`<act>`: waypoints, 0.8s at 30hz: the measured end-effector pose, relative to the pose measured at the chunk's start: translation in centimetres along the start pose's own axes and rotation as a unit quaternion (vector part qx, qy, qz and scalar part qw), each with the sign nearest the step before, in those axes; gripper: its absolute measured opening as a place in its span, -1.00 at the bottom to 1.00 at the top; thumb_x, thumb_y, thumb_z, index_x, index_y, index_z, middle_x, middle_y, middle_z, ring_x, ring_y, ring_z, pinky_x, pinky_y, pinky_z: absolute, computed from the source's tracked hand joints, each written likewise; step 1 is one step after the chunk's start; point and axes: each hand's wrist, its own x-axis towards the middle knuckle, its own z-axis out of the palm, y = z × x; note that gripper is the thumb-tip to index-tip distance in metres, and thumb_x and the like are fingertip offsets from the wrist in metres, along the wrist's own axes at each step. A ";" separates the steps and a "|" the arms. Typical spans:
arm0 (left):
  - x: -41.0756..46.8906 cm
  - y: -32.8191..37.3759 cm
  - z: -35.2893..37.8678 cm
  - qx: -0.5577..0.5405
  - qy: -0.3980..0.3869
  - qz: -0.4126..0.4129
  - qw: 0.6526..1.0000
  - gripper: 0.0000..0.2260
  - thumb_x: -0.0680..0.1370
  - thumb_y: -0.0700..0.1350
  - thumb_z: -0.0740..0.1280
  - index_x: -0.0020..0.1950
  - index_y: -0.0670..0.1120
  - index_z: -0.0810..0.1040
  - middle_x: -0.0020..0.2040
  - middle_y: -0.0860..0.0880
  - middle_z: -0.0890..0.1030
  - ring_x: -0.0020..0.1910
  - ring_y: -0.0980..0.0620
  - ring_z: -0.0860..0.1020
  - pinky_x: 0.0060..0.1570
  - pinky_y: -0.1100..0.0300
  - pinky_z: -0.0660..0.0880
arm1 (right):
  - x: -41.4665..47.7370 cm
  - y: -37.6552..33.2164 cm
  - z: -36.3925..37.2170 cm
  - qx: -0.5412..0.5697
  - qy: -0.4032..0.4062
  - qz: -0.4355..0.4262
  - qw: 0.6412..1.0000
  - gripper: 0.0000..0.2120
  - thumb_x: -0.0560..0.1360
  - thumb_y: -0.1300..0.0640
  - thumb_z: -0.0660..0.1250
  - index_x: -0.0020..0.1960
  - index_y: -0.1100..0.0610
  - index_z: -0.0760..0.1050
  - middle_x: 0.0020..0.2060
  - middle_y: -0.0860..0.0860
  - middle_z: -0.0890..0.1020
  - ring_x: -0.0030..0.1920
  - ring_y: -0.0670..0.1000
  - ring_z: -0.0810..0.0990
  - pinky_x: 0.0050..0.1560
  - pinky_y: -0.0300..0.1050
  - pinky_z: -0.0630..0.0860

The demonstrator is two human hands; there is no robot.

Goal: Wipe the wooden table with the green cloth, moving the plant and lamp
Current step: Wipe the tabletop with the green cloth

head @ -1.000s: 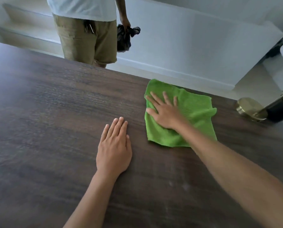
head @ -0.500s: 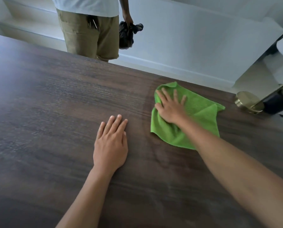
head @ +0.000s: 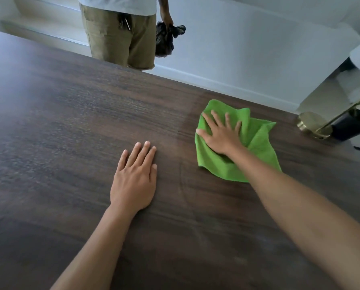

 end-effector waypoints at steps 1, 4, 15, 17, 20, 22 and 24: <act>-0.2 -0.1 -0.1 0.002 0.002 0.002 1.000 -0.50 0.63 0.07 -0.08 0.55 0.00 0.23 0.56 0.05 0.19 0.56 0.08 0.05 0.53 0.03 -0.05 | 0.7 -1.2 0.1 -0.001 -0.003 0.008 1.000 -0.27 0.46 -0.50 -0.24 0.56 -0.24 -0.17 0.59 -0.10 -0.16 0.56 0.28 -0.23 0.39 0.53 -0.26; -0.2 -0.1 -0.3 0.004 0.001 0.006 1.000 -0.51 0.63 0.06 -0.07 0.54 -0.01 0.24 0.56 0.04 0.21 0.56 0.07 0.08 0.53 0.02 -0.04 | -3.1 -5.4 1.2 -0.020 0.008 -0.066 0.998 -0.31 0.50 -0.44 -0.21 0.57 -0.22 -0.15 0.60 -0.10 -0.14 0.56 0.29 -0.21 0.40 0.52 -0.21; -4.0 -0.4 -1.4 0.009 -0.013 0.002 1.000 -0.51 0.63 0.07 -0.08 0.56 0.00 0.20 0.57 0.06 0.15 0.56 0.09 0.02 0.53 0.04 -0.09 | -11.2 -1.6 2.0 0.011 0.025 -0.064 0.998 -0.38 0.52 -0.38 -0.19 0.55 -0.26 -0.04 0.59 -0.16 -0.07 0.58 0.21 -0.18 0.44 0.46 -0.19; -5.7 -0.9 -1.8 0.013 -0.018 0.002 1.000 -0.50 0.63 0.08 -0.10 0.56 0.02 0.17 0.57 0.08 0.13 0.56 0.11 0.00 0.54 0.04 -0.09 | -7.3 -3.3 1.4 0.046 0.017 0.009 0.999 -0.42 0.56 -0.33 -0.15 0.55 -0.22 -0.01 0.60 -0.11 -0.04 0.57 0.27 -0.18 0.40 0.52 -0.24; -7.0 -2.1 -2.6 0.011 -0.010 -0.005 1.000 -0.48 0.61 0.09 -0.10 0.55 0.01 0.22 0.56 0.07 0.18 0.56 0.10 0.05 0.53 0.03 -0.04 | -8.7 -8.5 2.3 0.041 0.018 -0.024 0.999 -0.41 0.58 -0.31 -0.16 0.57 -0.19 -0.05 0.60 -0.11 -0.07 0.56 0.28 -0.20 0.40 0.52 -0.26; -7.4 -2.3 -2.8 0.013 -0.010 -0.006 1.000 -0.47 0.60 0.10 -0.11 0.55 0.00 0.23 0.56 0.06 0.19 0.56 0.09 0.06 0.53 0.02 -0.03 | -14.7 -11.2 3.8 0.028 0.029 -0.095 0.995 -0.42 0.58 -0.30 -0.13 0.57 -0.20 -0.05 0.60 -0.14 -0.07 0.57 0.25 -0.22 0.43 0.46 -0.27; -8.0 -2.1 -3.0 0.018 -0.015 -0.005 1.000 -0.45 0.60 0.10 -0.12 0.55 -0.01 0.23 0.56 0.05 0.19 0.56 0.08 0.07 0.53 0.01 -0.03 | -23.0 -11.6 5.2 0.047 0.039 -0.155 0.986 -0.43 0.58 -0.28 -0.09 0.56 -0.23 0.00 0.59 -0.17 -0.06 0.57 0.19 -0.23 0.46 0.38 -0.30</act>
